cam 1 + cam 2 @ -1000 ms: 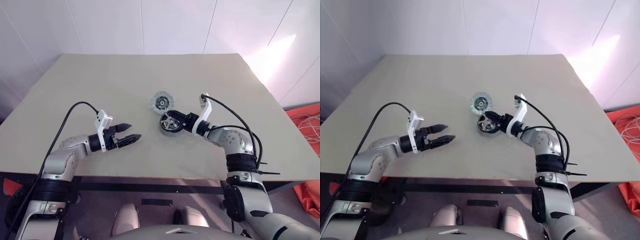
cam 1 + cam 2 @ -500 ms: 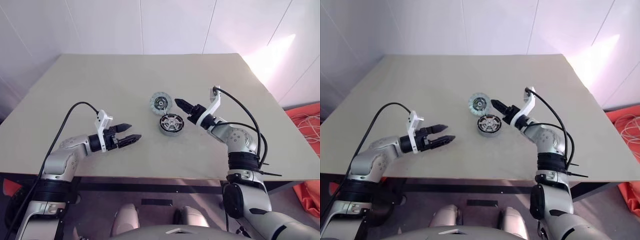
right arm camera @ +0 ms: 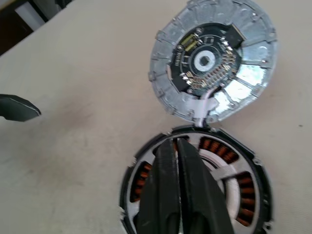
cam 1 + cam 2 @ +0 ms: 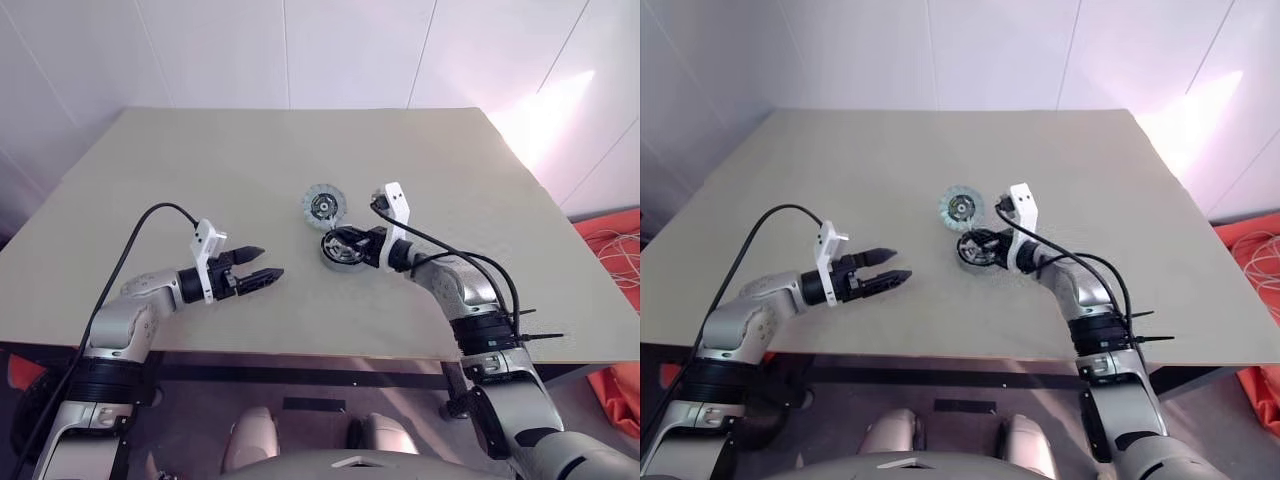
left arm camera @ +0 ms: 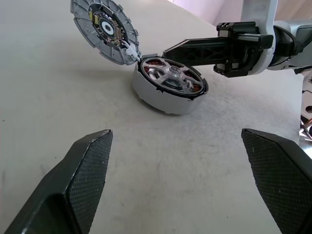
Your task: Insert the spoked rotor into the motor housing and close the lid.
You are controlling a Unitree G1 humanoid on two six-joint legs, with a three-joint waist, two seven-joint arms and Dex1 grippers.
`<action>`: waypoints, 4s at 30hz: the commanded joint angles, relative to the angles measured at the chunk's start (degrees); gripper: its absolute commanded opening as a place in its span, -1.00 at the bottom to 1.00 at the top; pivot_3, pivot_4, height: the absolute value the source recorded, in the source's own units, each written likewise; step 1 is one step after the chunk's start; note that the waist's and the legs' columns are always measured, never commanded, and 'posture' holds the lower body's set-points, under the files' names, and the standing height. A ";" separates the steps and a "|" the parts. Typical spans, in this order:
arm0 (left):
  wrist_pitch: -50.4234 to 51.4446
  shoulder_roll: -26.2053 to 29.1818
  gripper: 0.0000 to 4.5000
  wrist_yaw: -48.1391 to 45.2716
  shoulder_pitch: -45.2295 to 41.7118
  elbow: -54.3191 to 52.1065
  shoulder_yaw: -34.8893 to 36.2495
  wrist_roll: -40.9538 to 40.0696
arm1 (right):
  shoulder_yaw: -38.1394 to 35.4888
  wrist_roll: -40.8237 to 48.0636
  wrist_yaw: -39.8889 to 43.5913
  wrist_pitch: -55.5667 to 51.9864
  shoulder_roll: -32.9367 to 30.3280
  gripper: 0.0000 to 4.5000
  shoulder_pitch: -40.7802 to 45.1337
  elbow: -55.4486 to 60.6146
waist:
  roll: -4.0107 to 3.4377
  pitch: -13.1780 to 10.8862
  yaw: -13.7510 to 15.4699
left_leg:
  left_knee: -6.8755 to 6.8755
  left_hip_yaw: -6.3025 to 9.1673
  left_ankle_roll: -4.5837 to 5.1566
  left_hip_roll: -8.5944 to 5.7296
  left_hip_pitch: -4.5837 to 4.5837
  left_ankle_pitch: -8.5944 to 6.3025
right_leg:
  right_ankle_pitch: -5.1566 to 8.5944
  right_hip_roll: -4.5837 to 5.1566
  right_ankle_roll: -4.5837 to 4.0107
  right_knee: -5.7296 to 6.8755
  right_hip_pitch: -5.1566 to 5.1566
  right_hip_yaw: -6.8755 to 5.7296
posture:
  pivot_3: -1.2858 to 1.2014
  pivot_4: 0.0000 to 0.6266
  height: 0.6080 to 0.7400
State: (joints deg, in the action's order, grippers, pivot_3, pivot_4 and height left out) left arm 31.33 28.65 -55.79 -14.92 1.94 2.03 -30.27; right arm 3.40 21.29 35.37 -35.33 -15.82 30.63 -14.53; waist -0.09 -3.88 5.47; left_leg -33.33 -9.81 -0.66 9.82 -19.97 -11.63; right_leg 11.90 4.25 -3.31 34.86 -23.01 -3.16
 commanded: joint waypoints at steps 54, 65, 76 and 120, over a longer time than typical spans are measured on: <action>-1.07 0.39 1.00 0.37 -0.90 -0.94 1.19 -0.10 | 3.28 -4.50 7.21 1.66 0.12 -0.98 -4.64 4.28 | 0.03 0.02 -0.16 | -0.03 0.02 0.02 0.02 0.06 0.01 | -0.03 -0.02 -0.06 0.06 0.07 0.00 | 0.03 -1.00 1.00; -1.12 0.40 1.00 0.32 -0.96 -0.81 1.08 -0.06 | 0.33 -1.45 8.42 1.33 -0.29 -0.98 -1.53 5.72 | 0.04 0.02 -0.05 | -0.04 0.02 0.02 0.02 0.22 0.01 | -0.04 -0.02 -0.06 0.06 0.23 0.00 | 0.03 -1.00 1.00; -1.11 0.25 1.00 0.30 -1.17 -0.83 0.85 0.00 | -0.25 -4.10 5.96 5.66 1.61 -0.98 3.83 -5.17 | 0.10 0.06 -0.04 | -0.04 0.02 0.02 0.02 0.21 0.01 | -0.05 -0.02 -0.08 0.06 0.21 0.00 | 0.03 -1.00 1.00; -1.48 -0.42 1.00 -0.44 -4.35 1.34 -1.17 0.77 | 23.11 -32.89 45.00 54.39 -21.00 0.95 25.20 -22.54 | 0.13 0.05 -0.14 | -1.02 0.01 0.69 0.13 -0.11 -0.38 | -0.06 0.01 -0.11 0.59 0.05 -0.01 | 0.03 -1.00 1.00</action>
State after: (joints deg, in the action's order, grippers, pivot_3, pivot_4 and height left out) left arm 31.01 27.94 -55.75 -17.86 3.81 0.44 -29.83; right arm 26.16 -10.71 79.05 15.77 -36.77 52.89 -36.13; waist 0.04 -3.82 5.34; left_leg -34.37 -9.79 0.04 9.95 -20.08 -12.01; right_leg 11.84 4.26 -3.42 35.47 -22.96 -3.16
